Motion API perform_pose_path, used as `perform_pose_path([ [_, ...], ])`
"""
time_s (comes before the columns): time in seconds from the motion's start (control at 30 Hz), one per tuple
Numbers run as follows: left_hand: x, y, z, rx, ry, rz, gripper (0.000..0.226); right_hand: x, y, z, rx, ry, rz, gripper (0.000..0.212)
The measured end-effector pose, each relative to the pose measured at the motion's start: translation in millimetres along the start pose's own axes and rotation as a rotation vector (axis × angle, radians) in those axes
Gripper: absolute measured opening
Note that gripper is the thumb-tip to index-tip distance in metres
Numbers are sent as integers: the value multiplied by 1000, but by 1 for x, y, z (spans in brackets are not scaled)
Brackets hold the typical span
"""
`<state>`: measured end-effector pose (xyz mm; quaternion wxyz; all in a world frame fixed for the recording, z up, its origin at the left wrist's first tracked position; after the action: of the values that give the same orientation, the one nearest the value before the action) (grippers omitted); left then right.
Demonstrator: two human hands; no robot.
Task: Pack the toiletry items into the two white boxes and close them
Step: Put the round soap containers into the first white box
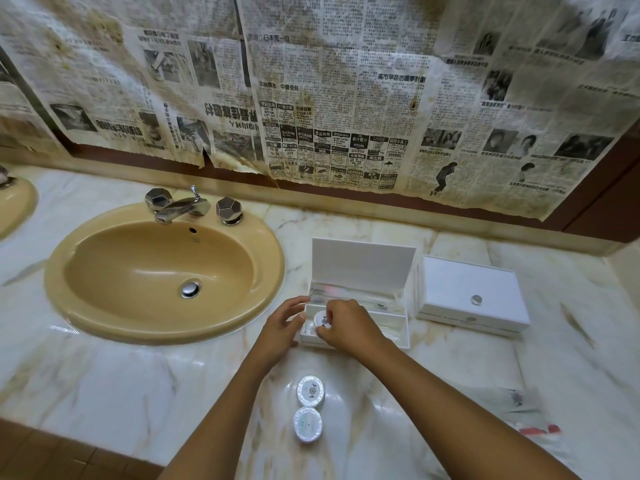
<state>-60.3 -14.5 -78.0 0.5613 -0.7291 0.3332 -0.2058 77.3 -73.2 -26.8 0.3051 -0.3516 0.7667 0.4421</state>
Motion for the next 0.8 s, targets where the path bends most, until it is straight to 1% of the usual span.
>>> perform_pose_path([
  [0.23, -1, -1, 0, 12, 4, 4, 28, 9, 2, 19, 97, 75, 95, 21],
  [0.33, -1, 0, 0, 17, 3, 3, 28, 15, 1, 25, 112, 66, 101, 19],
  [0.53, -2, 2, 2, 10, -1, 8, 30, 20, -3, 28, 108, 48, 106, 27],
  [0.67, -2, 3, 1, 8, 2, 7, 29, 21, -3, 28, 110, 27, 77, 14],
  [0.8, -1, 3, 1, 11, 4, 8, 30, 22, -3, 26, 93, 59, 61, 17],
])
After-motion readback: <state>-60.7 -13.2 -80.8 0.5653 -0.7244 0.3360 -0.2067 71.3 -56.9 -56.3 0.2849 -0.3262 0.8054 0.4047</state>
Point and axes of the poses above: each hand's wrist, its own z-axis towards the middle knuckle, its own x-axis out of the palm, y = z × x, the point moved 3 cm from there along z, towards the middle knuckle, and after that the axes turned 12 degrees about y, right-handed, at the moved point
